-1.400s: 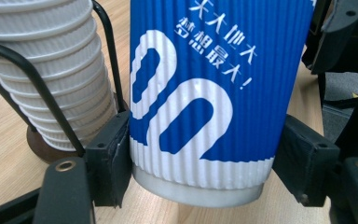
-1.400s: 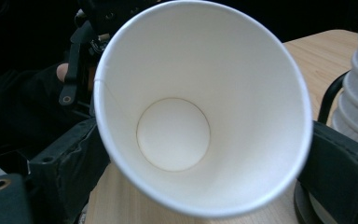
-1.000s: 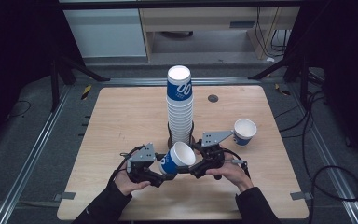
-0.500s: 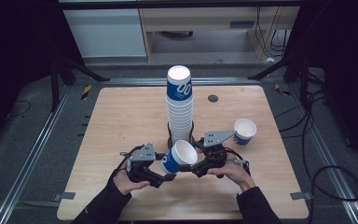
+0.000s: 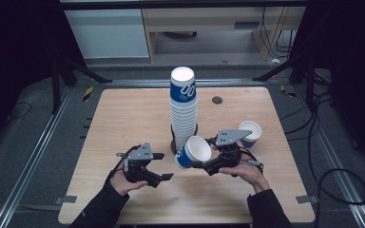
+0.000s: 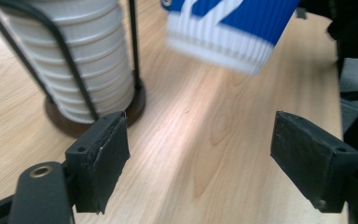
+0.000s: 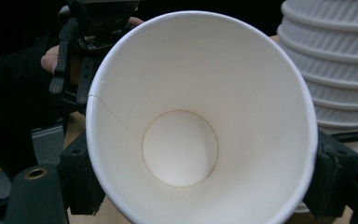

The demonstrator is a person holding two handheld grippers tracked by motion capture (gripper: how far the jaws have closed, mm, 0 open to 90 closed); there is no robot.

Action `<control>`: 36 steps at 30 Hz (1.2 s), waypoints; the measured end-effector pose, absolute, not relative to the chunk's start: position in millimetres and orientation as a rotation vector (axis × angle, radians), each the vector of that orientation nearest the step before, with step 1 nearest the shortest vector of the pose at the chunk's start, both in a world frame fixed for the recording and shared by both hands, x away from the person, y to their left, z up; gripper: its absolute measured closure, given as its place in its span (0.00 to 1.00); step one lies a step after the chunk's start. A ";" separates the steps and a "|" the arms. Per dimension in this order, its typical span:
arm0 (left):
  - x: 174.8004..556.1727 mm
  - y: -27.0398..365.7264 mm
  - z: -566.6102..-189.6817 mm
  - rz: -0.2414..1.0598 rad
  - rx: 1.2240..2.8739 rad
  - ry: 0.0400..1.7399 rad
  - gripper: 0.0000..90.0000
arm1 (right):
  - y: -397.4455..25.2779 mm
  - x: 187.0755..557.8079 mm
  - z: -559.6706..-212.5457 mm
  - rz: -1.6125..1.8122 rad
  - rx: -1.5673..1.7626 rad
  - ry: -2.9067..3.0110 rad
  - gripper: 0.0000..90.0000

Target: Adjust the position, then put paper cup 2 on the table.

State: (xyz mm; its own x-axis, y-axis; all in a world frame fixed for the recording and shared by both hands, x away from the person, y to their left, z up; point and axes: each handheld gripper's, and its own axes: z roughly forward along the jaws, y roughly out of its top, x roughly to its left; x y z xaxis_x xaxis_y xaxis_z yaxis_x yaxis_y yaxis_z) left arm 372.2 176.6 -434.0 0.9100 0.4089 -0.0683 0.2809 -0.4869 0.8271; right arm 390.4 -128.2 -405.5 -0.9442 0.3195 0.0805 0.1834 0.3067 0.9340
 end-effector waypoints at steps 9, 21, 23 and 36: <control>379.2 192.3 -432.8 0.226 2.097 0.606 0.20 | -142.8 390.5 -404.3 1.543 0.592 2.421 0.20; 388.2 212.8 -431.1 0.290 2.047 0.747 0.20 | -172.4 384.1 -405.6 1.324 0.788 2.379 0.20; 389.3 215.1 -431.1 0.302 2.039 0.769 0.20 | -177.5 382.4 -405.9 1.300 0.816 2.369 0.20; 392.9 225.4 -430.0 0.343 2.025 0.846 0.20 | -203.0 375.1 -406.0 1.137 0.986 2.318 0.20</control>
State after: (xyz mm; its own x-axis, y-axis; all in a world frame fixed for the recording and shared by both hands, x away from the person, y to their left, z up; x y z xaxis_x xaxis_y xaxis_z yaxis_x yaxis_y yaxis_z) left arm 392.9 225.4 -430.0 0.7289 0.6802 -0.0772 0.4346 -0.3726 0.8199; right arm 375.1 -203.0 -406.0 -0.6839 0.7291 -0.0265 0.4252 0.4279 0.7976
